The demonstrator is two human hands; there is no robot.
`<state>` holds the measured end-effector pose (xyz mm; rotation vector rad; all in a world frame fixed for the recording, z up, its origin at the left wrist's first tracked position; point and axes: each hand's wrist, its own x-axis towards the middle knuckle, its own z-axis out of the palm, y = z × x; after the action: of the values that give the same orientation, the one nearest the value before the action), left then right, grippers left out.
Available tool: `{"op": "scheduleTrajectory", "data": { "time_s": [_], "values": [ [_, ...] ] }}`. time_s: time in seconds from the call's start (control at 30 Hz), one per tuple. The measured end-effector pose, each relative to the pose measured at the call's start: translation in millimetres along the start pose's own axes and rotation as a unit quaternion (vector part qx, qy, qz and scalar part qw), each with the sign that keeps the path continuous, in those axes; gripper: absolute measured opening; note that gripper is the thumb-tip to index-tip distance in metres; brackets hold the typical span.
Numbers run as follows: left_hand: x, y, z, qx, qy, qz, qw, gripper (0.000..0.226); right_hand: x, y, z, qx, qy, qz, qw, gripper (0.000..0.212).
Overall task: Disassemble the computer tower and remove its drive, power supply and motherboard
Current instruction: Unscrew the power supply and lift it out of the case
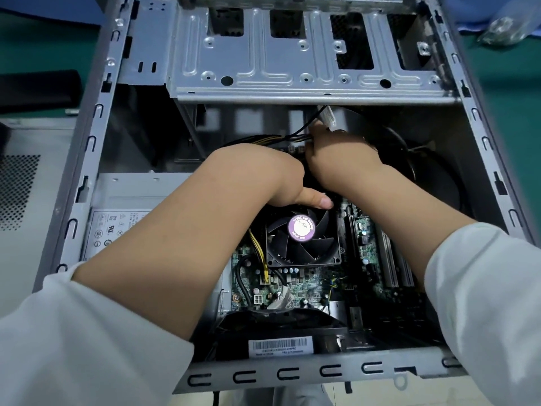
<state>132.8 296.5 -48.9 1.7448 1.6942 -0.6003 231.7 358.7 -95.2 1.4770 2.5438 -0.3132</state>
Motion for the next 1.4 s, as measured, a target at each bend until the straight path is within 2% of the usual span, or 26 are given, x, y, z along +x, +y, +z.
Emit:
{"op": "scheduleTrajectory", "data": {
  "time_s": [0.17,0.37,0.5,0.6,0.7,0.87,1.07,1.3,1.4],
  "values": [
    [0.5,1.1,-1.0,0.004,0.002,0.007,1.000,0.062,1.8,-1.6,-0.6,-0.038,0.012,-0.005,0.999,0.039],
    [0.7,0.0,0.4,0.000,0.001,0.003,1.000,0.065,3.3,0.8,-3.6,0.085,-0.027,0.026,0.996,0.019],
    [2.4,-0.5,0.8,-0.005,0.004,0.003,1.000,0.066,3.6,-1.3,-5.8,0.075,-0.020,0.038,0.996,0.015],
    [2.2,-0.5,0.3,-0.004,0.003,0.005,1.000,0.071,4.3,0.1,-5.1,0.053,-0.009,0.035,0.998,0.023],
    [1.2,-0.6,0.5,-0.013,0.005,0.004,1.000,0.082,8.5,6.3,-7.4,0.068,-0.046,0.043,0.996,0.034],
    [1.2,0.6,0.6,-0.015,0.004,0.001,1.000,0.085,16.5,8.1,-9.2,0.099,-0.050,0.085,0.990,0.053],
    [-1.0,1.2,-0.6,-0.016,0.002,-0.003,1.000,0.083,17.8,2.7,-6.7,0.126,-0.069,0.121,0.982,0.055],
    [1.1,0.9,-0.2,-0.006,0.008,0.002,1.000,0.062,1.1,-0.7,-2.3,0.044,-0.017,0.061,0.997,0.033],
    [1.2,1.0,-0.1,0.000,0.006,0.003,1.000,0.063,2.7,-1.8,-6.5,0.025,-0.033,0.048,0.998,0.024]
  ]
}}
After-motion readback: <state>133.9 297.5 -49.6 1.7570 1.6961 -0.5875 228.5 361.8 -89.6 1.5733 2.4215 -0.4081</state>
